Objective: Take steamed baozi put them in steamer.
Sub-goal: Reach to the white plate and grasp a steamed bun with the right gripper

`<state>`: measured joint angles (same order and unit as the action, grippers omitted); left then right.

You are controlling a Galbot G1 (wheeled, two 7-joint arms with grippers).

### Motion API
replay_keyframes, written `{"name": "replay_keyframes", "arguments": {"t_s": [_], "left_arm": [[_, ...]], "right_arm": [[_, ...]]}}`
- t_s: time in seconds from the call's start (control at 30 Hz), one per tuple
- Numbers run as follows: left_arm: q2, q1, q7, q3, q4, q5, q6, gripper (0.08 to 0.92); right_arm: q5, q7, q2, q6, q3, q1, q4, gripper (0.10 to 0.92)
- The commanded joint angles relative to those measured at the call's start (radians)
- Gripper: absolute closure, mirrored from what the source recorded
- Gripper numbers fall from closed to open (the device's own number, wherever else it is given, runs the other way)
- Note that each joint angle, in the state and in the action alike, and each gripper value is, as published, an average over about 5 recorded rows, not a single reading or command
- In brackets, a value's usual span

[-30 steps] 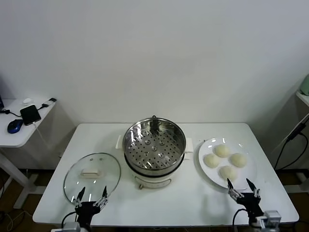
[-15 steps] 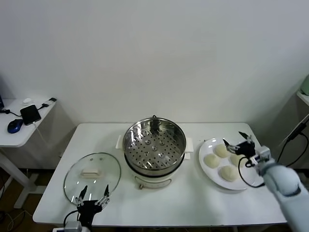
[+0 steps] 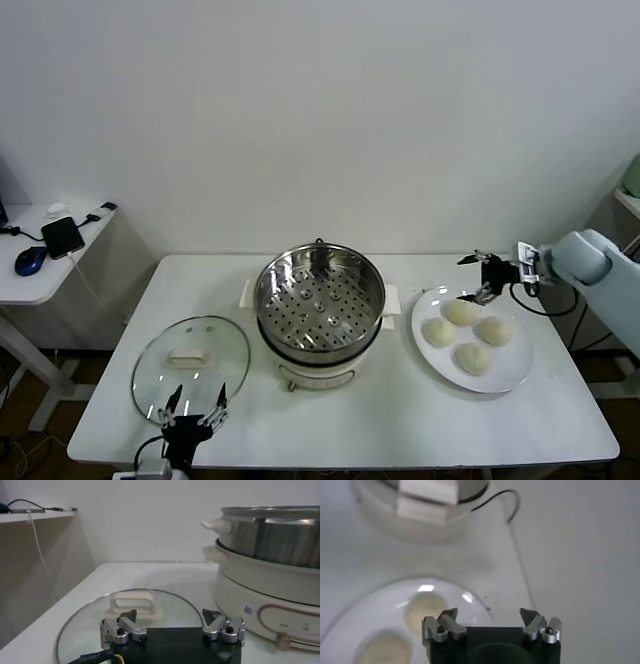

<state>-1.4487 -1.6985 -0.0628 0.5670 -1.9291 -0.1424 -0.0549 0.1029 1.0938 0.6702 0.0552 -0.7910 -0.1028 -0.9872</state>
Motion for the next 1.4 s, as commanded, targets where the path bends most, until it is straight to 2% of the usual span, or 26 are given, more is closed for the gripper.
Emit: {"name": "replay_keyframes", "arguments": {"t_s": [0.03,0.2,0.47,0.87,1.07,1.27,1.4], "left_arm": [[-0.002,0.000,0.001,0.000,0.020,0.000,0.012,0.177],[-0.005,-0.005,0.001,0.001,0.014,-0.001,0.014,0.177],[-0.009,-0.014,0.001,-0.001,0.012,0.001,0.022,0.177],[-0.016,-0.018,-0.001,-0.011,0.026,0.006,0.035,0.177],[-0.017,-0.025,-0.002,-0.010,0.015,0.008,0.034,0.177],[-0.018,-0.033,-0.005,-0.012,0.011,0.015,0.036,0.177],[-0.021,-0.041,-0.008,-0.014,0.010,0.026,0.038,0.177]], "right_arm": [[-0.062,0.176,0.176,0.088,-0.405,-0.278,0.332,0.203],[-0.033,0.124,0.258,0.060,-0.326,-0.181,0.424,0.203],[-0.039,0.065,0.339,0.034,-0.245,-0.075,0.476,0.203],[-0.146,0.013,0.398,0.010,-0.159,-0.006,0.533,0.205],[-0.216,0.008,0.411,0.008,-0.117,-0.006,0.562,0.291],[-0.162,0.017,0.380,0.004,-0.114,-0.011,0.508,0.363],[-0.060,0.031,0.307,-0.018,-0.197,-0.090,0.356,0.385]]}}
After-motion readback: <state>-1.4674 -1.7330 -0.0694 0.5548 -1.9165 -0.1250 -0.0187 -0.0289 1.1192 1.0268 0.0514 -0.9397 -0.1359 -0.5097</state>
